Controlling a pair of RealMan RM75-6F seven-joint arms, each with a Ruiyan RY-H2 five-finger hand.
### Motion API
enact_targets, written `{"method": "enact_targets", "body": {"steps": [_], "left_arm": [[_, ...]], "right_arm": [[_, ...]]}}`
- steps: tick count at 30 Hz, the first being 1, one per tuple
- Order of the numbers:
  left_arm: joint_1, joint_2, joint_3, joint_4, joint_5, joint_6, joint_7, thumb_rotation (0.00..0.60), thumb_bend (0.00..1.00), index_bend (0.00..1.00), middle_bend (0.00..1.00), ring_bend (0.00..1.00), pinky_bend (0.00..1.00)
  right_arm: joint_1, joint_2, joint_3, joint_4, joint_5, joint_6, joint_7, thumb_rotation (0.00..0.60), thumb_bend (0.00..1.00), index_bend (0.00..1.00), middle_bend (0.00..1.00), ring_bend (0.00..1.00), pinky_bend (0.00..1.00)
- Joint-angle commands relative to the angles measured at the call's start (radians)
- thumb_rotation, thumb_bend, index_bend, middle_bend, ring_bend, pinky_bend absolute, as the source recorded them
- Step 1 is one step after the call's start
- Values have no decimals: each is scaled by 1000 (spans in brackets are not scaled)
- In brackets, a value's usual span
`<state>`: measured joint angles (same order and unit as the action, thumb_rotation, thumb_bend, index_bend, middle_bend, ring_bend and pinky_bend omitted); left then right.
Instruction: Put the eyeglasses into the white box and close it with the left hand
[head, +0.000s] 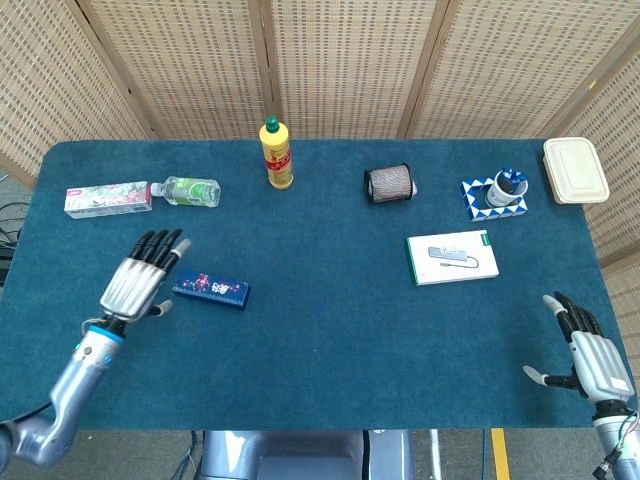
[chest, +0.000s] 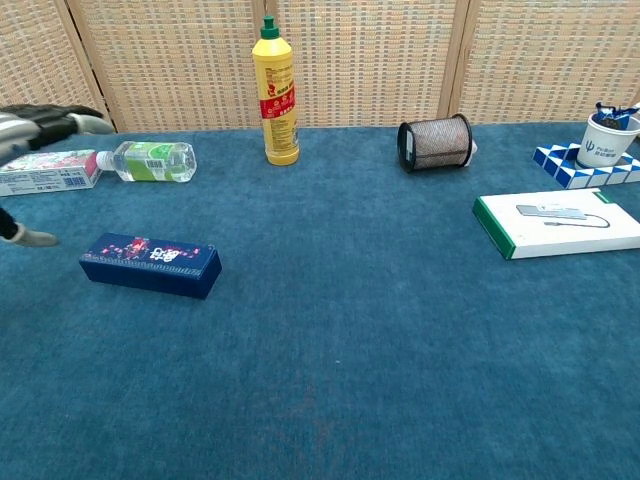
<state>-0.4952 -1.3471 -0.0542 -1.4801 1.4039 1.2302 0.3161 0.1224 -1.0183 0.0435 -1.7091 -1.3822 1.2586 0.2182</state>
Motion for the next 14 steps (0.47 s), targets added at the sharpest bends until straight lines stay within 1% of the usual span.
{"method": "enact_targets", "body": {"steps": [1,4,6,10,12,14], "left_arm": [[91,49,12,-39,-18,106,-67,600,0,0,0,0,0],[178,70,24,-32,-44,195,-133,600,0,0,0,0,0],[222,77,28,-30,-61,236,-157,600,0,0,0,0,0],[319,88,35,-38,-112,327,-171,600,0,0,0,0,0],[357,90,33,-48,-131,361,-188,600,0,0,0,0,0],[377,96,34,-51,-131,373,-213,600,0,0,0,0,0]], "right_arm": [[0,0,0,0,0,1,-3,600,0,0,0,0,0],[-1,-1,-1,-1,-2,4,-12,600,0,0,0,0,0],[-2,-2,-1,-2,-2,6,-16,600,0,0,0,0,0],[-4,-3,-1,-3,-2,12,-24,600,0,0,0,0,0],[-5,-3,-1,-4,-1,14,-27,600,0,0,0,0,0],[-6,-4,-1,-5,-1,16,-30,600,0,0,0,0,0]]}}
